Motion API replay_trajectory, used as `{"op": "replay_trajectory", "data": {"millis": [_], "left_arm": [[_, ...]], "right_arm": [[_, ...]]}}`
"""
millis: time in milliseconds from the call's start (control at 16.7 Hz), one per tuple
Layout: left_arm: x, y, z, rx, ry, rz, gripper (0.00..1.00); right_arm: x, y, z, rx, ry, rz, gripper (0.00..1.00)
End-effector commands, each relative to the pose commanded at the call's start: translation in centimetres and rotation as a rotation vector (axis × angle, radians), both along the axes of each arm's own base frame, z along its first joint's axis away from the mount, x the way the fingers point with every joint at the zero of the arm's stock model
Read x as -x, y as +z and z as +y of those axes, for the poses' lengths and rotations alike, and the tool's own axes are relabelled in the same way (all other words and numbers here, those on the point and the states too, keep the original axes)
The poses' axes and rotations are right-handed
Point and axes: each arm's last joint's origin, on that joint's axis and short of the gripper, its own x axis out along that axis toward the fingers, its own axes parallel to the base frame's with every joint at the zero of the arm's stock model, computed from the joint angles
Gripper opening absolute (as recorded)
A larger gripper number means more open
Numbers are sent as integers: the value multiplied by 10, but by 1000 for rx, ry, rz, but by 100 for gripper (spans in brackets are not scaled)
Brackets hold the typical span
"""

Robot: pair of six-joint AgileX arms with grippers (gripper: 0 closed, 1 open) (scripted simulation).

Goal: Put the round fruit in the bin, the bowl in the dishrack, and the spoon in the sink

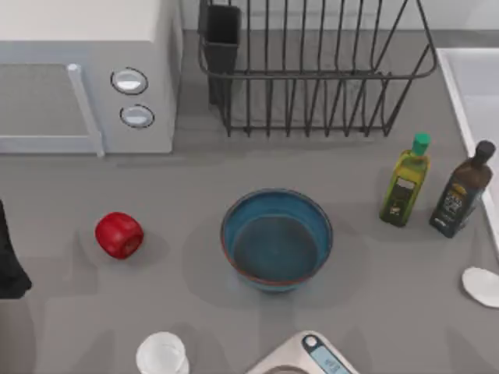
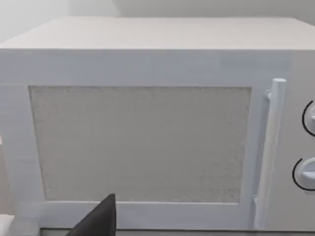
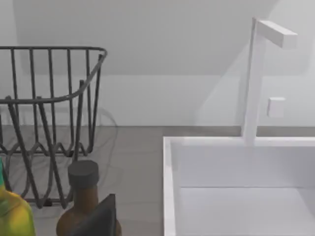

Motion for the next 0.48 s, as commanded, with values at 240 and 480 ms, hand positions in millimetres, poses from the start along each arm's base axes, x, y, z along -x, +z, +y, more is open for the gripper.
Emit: {"op": "replay_trajectory", "data": {"millis": [240,480], "left_arm": [[0,5,-1,-9,-13,27,100],[-6,32,-6,-58,-67,182,100]], "right_arm": [[0,0,0,0,0,0,100],[0,0,0,0,0,0,100]]}}
